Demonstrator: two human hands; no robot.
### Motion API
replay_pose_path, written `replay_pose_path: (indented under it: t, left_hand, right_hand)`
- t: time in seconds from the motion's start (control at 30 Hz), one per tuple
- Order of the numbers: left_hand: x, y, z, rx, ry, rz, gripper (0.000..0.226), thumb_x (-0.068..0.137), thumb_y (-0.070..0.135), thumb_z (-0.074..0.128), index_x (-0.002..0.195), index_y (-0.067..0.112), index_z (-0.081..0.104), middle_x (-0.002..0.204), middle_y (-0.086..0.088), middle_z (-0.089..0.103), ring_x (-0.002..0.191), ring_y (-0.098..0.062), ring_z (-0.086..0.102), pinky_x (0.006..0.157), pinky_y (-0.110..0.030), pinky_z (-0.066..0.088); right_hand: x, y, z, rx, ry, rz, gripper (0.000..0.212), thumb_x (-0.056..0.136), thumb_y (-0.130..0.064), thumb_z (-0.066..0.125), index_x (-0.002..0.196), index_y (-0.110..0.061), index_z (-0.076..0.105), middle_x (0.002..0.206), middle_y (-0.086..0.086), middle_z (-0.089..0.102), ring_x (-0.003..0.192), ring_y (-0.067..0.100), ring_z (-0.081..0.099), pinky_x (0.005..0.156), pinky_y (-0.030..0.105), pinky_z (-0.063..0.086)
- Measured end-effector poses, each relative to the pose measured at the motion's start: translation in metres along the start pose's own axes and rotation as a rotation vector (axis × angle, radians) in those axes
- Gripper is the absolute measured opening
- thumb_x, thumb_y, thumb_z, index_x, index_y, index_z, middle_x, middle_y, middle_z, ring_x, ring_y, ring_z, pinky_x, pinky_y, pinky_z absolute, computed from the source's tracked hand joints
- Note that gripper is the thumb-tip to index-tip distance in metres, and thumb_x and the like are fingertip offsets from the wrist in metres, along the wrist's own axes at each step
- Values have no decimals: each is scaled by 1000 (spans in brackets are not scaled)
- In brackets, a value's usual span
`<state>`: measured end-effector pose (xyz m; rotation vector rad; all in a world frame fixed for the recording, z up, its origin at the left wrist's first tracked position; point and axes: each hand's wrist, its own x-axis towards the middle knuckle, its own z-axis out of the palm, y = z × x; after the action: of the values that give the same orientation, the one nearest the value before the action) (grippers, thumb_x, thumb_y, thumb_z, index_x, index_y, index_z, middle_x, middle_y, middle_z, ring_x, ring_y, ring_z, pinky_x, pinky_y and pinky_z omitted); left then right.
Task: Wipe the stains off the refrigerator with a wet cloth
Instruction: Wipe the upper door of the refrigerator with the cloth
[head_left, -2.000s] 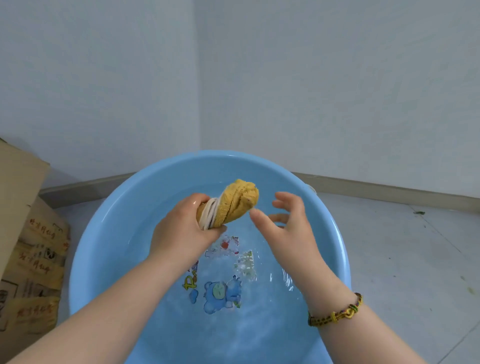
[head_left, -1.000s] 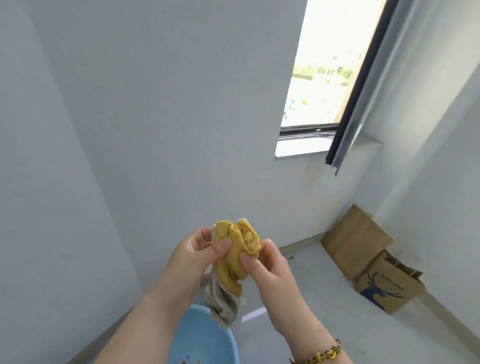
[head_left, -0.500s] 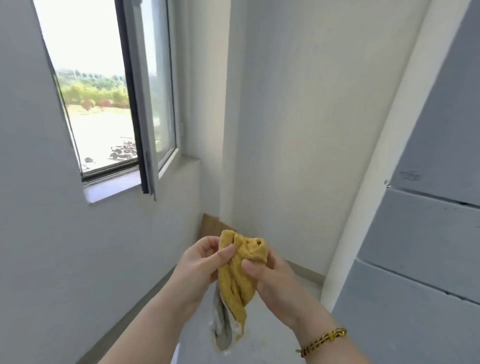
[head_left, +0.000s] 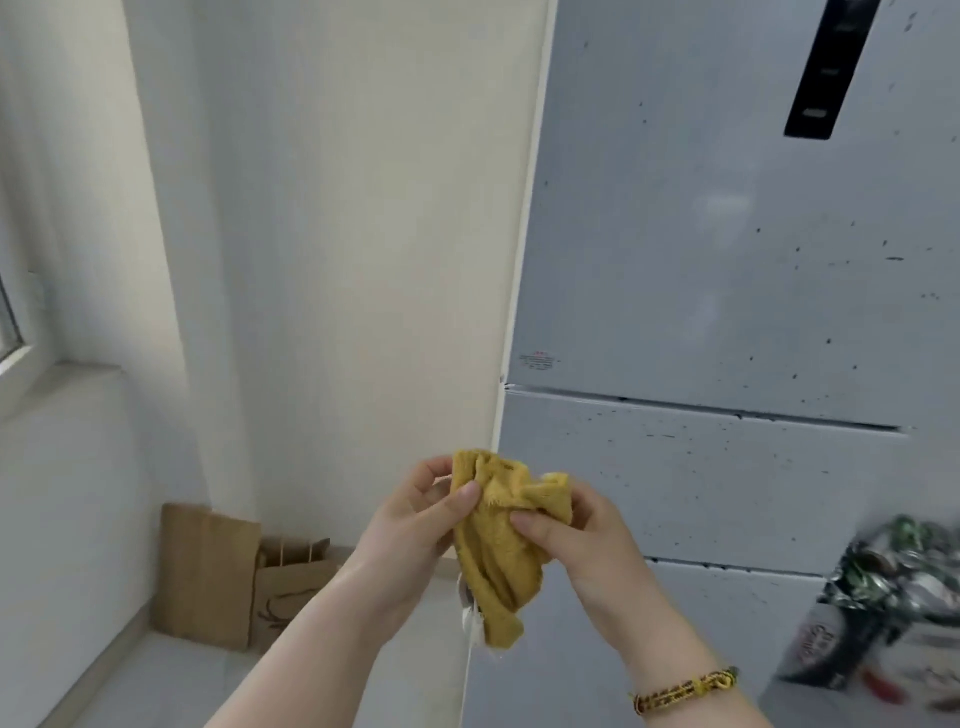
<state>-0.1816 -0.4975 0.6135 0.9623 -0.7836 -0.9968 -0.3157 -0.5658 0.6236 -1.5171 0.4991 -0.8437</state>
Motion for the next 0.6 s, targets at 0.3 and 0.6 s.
replay_pose_path:
  t: [0.3, 0.6]
  left_hand:
    - [71, 1, 4, -9, -151, 15, 37, 53, 27, 78, 84, 10, 67, 77, -6, 71, 74, -19, 66, 62, -23, 54]
    - [167, 22, 7, -206, -260, -96, 24, 65, 21, 61, 81, 6, 68, 75, -13, 70, 63, -20, 69, 52, -27, 56]
  right_hand:
    - [32, -1, -34, -90, 54, -91, 13, 61, -12, 65, 69, -10, 54, 56, -11, 56, 57, 0, 53, 56, 13, 45]
    - [108, -4, -57, -76, 346, -104, 16, 53, -36, 72, 63, -25, 66, 64, -7, 63, 65, 7, 60, 59, 20, 49]
